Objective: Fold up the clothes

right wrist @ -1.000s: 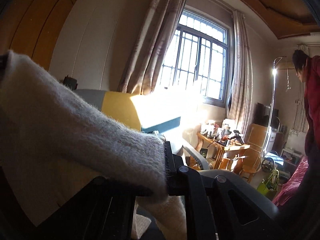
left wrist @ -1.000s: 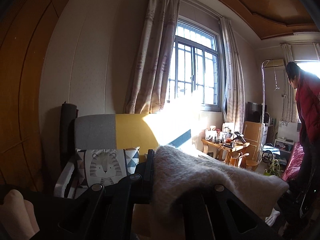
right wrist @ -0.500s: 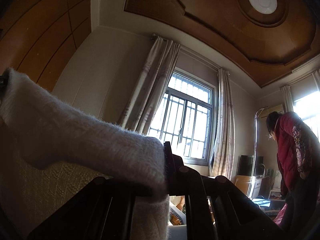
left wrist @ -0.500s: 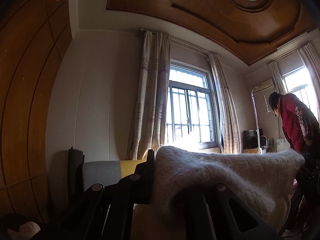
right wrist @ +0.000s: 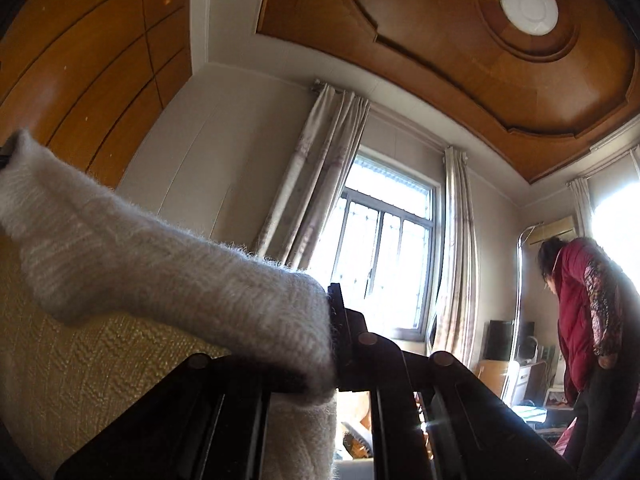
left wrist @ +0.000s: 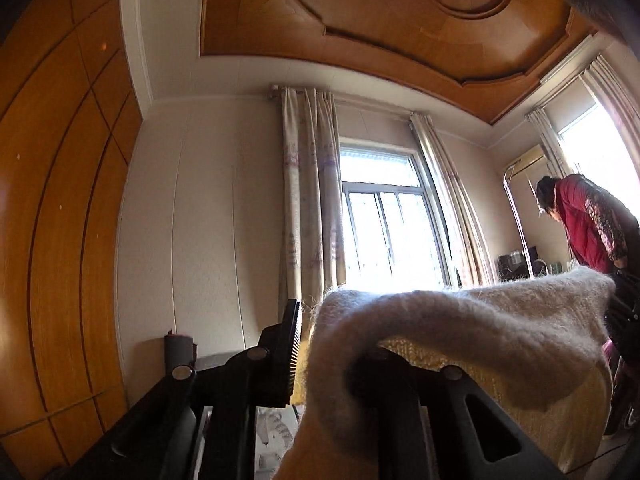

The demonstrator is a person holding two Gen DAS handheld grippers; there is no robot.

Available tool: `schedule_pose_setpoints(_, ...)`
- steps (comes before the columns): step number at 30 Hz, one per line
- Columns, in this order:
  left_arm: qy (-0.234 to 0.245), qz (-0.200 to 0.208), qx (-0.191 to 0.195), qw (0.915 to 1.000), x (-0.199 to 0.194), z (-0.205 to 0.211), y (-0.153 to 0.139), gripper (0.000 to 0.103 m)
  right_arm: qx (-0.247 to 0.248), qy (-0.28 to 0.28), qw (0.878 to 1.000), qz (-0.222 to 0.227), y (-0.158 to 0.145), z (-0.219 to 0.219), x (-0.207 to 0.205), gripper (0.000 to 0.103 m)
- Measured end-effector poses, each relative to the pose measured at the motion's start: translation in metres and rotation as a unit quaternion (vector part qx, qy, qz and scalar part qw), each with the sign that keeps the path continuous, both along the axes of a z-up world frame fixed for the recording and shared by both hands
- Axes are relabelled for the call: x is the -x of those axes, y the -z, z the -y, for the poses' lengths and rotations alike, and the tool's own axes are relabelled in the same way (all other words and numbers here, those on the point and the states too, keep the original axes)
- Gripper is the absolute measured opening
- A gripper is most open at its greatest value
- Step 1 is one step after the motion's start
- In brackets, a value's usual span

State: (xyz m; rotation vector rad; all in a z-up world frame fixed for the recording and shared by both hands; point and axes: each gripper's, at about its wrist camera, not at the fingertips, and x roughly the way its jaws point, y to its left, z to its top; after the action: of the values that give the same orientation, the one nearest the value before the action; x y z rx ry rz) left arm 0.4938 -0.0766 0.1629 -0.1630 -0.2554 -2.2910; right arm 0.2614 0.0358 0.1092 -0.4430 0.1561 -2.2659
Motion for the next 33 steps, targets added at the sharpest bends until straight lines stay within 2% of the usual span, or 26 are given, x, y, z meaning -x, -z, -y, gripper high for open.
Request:
schedule_pose_setpoints(3,-0.012,0.045,-0.061,0.9970,0.025,0.042,0.031,0.018,-0.063,-0.005,0.997,0.038,0.028,0.041,0.025,0.008)
schedule_pose_setpoints(5,-0.019,0.075,-0.106,0.9914,0.043,0.072,0.056,0.018,-0.105,-0.008,0.992,0.063,0.046,0.068,0.042,0.008)
schedule_pose_setpoints(8,-0.036,0.115,-0.173,0.9776,0.072,0.122,0.097,0.018,-0.174,-0.013,0.977,0.121,0.084,0.123,0.084,0.008)
schedule_pose_setpoints(10,-0.048,0.142,-0.218,0.9645,0.091,0.156,0.130,0.018,-0.224,-0.014,0.962,0.158,0.113,0.161,0.110,0.008)
schedule_pose_setpoints(11,-0.056,0.160,-0.239,0.9561,0.102,0.171,0.148,0.018,-0.253,-0.012,0.952,0.172,0.130,0.178,0.119,0.014)
schedule_pose_setpoints(12,-0.065,0.183,-0.263,0.9452,0.112,0.186,0.171,0.019,-0.282,-0.011,0.941,0.187,0.147,0.195,0.128,0.027)
schedule_pose_setpoints(14,-0.083,0.232,-0.315,0.9165,0.135,0.216,0.216,0.022,-0.338,-0.008,0.916,0.215,0.180,0.230,0.147,0.029)
schedule_pose_setpoints(16,-0.095,0.278,-0.366,0.8830,0.151,0.240,0.265,0.023,-0.384,-0.014,0.887,0.254,0.225,0.238,0.143,0.030)
schedule_pose_setpoints(18,-0.108,0.310,-0.388,0.8615,0.160,0.249,0.303,0.023,-0.390,-0.015,0.880,0.269,0.248,0.233,0.137,0.031)
schedule_pose_setpoints(19,-0.112,0.318,-0.395,0.8542,0.160,0.250,0.318,0.023,-0.390,-0.014,0.879,0.273,0.256,0.228,0.133,0.034)
schedule_pose_setpoints(21,-0.110,0.311,-0.412,0.8492,0.156,0.247,0.332,0.023,-0.386,-0.010,0.879,0.279,0.259,0.222,0.135,0.048)
schedule_pose_setpoints(24,-0.108,0.294,-0.427,0.8487,0.150,0.249,0.337,0.023,-0.380,-0.011,0.878,0.291,0.252,0.219,0.141,0.052)
schedule_pose_setpoints(28,-0.099,0.293,-0.422,0.8522,0.162,0.262,0.322,0.023,-0.375,-0.026,0.874,0.309,0.239,0.237,0.156,0.052)
schedule_pose_setpoints(30,-0.094,0.289,-0.424,0.8531,0.172,0.275,0.315,0.023,-0.366,-0.025,0.860,0.354,0.235,0.250,0.177,0.059)
schedule_pose_setpoints(33,-0.097,0.289,-0.434,0.8475,0.183,0.305,0.309,0.023,-0.352,-0.004,0.842,0.408,0.236,0.261,0.202,0.059)
